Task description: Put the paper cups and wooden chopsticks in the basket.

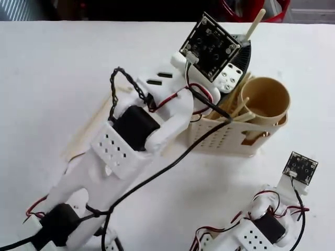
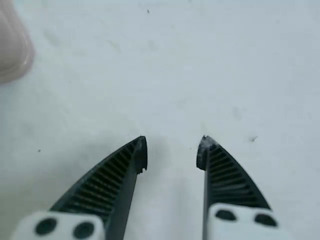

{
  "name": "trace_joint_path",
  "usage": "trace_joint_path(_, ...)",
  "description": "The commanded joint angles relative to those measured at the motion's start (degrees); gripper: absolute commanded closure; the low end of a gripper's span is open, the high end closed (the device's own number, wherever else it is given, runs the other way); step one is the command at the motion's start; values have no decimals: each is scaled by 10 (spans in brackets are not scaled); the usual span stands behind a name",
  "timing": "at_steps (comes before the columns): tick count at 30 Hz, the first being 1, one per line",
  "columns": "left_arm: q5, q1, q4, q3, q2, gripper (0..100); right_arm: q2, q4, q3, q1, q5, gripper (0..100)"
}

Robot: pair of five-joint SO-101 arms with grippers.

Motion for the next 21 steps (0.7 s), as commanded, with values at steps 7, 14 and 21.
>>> trace_joint_path(7,24,4,29,-10,-19,921,-1,-9,5,-4,1,825)
trace_joint_path(14,29,-58,45,-11,-24,921,-1,-9,5,-3,1,825)
trace_joint_path(21,25,-262,163,-5,-23,921,-1,-9,5,-3,1,826)
